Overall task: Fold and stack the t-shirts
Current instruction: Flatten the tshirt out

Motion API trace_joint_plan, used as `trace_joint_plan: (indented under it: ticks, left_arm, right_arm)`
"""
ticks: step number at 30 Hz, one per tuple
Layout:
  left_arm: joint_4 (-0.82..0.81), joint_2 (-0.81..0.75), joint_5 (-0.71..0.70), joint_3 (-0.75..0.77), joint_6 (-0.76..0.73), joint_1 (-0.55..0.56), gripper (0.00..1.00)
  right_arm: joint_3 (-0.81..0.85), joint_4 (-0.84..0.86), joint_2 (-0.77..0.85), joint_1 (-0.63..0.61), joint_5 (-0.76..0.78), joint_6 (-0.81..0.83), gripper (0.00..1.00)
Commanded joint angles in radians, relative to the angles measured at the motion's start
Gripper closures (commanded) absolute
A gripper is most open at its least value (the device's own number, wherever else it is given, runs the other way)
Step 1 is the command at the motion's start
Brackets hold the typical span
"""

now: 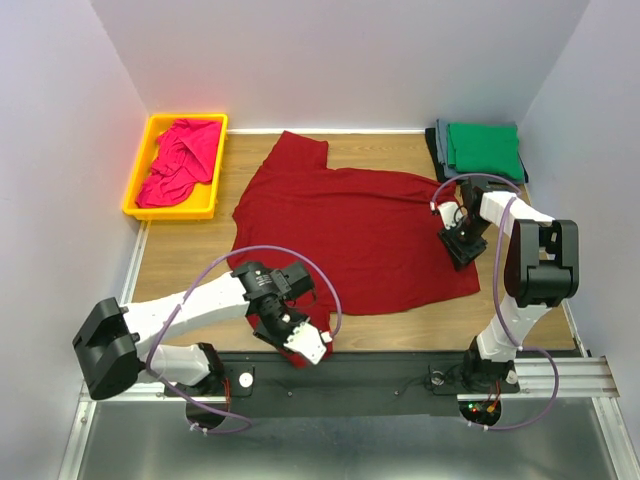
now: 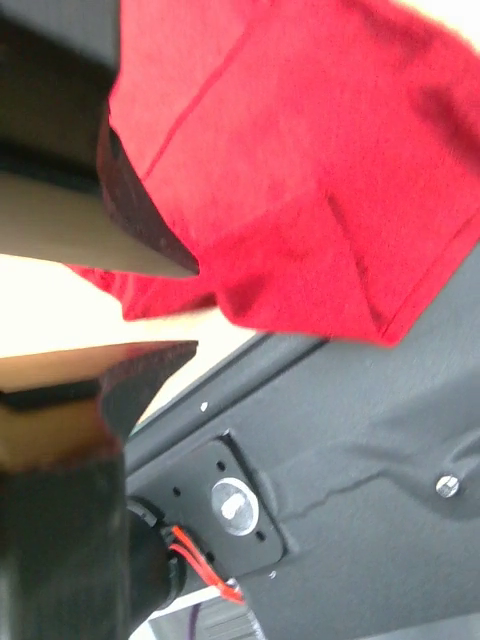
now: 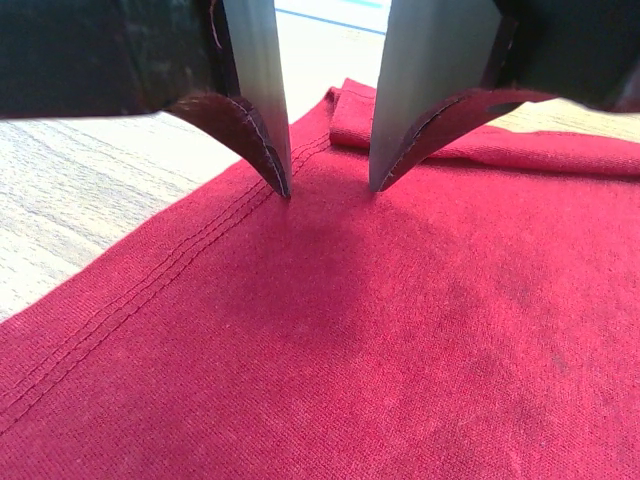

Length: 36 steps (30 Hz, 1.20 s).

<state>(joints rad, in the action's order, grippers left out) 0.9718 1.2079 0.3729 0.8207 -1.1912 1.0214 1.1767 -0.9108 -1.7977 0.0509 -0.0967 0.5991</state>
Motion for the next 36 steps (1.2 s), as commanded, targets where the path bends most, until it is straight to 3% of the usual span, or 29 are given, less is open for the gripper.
trace_joint_plan:
  ticks: [1, 12, 26, 30, 31, 36]
  left_arm:
    - [-0.082, -0.002, 0.024, 0.029, 0.060, 0.006, 0.56]
    - [-0.251, 0.165, 0.017, -0.006, 0.131, 0.006, 0.52]
    - [-0.189, 0.242, 0.055, -0.018, 0.113, 0.006, 0.63]
    - [-0.194, 0.251, 0.049, -0.020, 0.123, 0.006, 0.74]
    - [-0.193, 0.252, 0.050, -0.022, 0.120, 0.006, 0.84]
    - [-0.171, 0.229, 0.061, -0.025, 0.096, 0.005, 1.00]
  right_arm:
    - [0.015, 0.018, 0.014, -0.002, 0.008, 0.014, 0.57]
    - [0.006, 0.016, 0.026, -0.002, 0.014, 0.019, 0.57]
    - [-0.005, 0.018, 0.041, 0.000, 0.017, 0.027, 0.58]
    - [-0.005, 0.016, 0.040, 0.000, 0.017, 0.027, 0.58]
    - [-0.005, 0.016, 0.040, 0.000, 0.017, 0.027, 0.58]
    - [0.000, 0.018, 0.038, 0.000, 0.020, 0.028, 0.60]
